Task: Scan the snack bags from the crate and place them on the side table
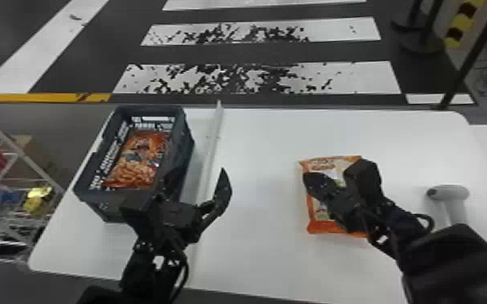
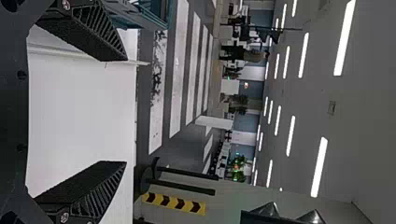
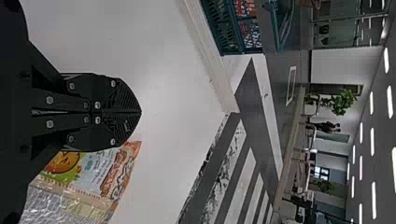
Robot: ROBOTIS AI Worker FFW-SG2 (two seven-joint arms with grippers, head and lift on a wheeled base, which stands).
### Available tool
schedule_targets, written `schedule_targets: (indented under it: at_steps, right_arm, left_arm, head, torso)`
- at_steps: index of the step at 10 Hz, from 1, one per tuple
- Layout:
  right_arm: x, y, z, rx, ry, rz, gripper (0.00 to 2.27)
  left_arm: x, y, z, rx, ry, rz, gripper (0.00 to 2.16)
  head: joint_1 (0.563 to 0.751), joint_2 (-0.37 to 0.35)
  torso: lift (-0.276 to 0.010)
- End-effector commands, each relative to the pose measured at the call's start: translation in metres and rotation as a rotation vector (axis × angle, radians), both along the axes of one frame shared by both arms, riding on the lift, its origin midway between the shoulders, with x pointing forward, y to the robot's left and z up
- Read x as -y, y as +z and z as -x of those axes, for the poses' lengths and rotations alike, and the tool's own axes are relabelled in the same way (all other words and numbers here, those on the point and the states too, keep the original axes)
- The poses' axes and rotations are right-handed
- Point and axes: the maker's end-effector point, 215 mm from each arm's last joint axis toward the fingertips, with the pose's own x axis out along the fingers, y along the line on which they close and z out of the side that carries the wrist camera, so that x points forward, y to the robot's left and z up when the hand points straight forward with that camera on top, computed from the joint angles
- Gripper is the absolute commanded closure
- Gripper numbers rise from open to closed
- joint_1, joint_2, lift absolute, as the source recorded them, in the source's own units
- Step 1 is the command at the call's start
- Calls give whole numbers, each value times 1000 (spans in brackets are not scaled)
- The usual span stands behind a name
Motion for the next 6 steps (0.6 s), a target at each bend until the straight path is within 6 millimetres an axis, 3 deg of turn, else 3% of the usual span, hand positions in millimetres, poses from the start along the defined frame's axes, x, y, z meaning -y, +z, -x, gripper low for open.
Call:
schedule_targets:
  at_steps: [1, 3, 6]
  right_arm:
    - [-21, -4, 2, -10, 35, 8, 2250]
    - [-36, -20, -2, -33, 62, 35, 2250]
    - [-33, -47, -5, -62, 68, 89, 2250]
  left_arm:
    - [-1, 0, 0, 0, 0, -1, 83]
    - [-1, -1, 0, -1, 1, 0, 83]
    - [-3, -3, 0, -5, 5, -1, 83]
  head:
    - [695, 159]
    - [695, 190]
    - [695, 206]
  torso:
    - [-50]
    - [-50]
    - [-50]
